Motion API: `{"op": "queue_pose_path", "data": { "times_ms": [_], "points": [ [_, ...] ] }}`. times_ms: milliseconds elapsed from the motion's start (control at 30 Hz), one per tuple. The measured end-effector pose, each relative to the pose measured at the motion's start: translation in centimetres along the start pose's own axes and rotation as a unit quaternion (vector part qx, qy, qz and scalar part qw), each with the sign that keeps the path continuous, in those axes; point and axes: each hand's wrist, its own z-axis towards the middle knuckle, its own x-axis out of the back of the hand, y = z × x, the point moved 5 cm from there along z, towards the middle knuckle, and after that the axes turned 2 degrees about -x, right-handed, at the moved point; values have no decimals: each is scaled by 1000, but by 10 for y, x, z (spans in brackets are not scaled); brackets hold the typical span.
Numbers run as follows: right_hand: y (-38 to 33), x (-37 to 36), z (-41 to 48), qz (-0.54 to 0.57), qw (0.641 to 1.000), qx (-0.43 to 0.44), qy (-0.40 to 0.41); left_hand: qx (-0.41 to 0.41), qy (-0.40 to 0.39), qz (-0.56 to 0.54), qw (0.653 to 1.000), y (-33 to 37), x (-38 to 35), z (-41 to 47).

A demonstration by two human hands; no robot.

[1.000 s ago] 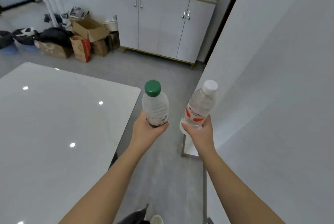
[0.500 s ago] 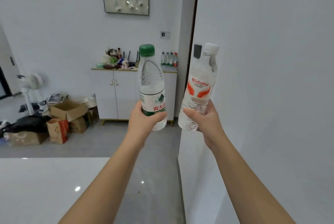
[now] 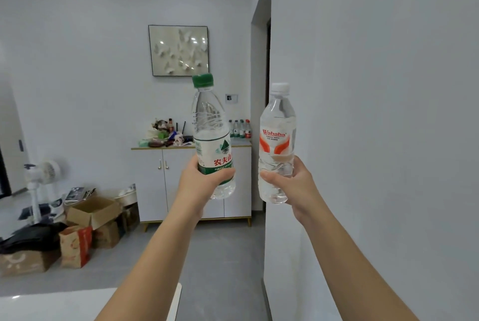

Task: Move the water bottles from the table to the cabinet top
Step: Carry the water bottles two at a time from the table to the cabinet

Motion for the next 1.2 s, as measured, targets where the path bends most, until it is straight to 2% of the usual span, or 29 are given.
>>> {"op": "queue_pose_path", "data": {
  "times_ms": [733, 967, 1200],
  "points": [
    [23, -51, 66, -14, 999, -30, -7, 30, -1, 20, 999, -34, 35, 85],
    [55, -59, 136, -18, 999, -36, -5, 29, 11, 7, 999, -70, 22, 144],
    [93, -61, 246, -10, 999, -35, -1, 19, 29, 9, 999, -114, 0, 245]
  ]
}}
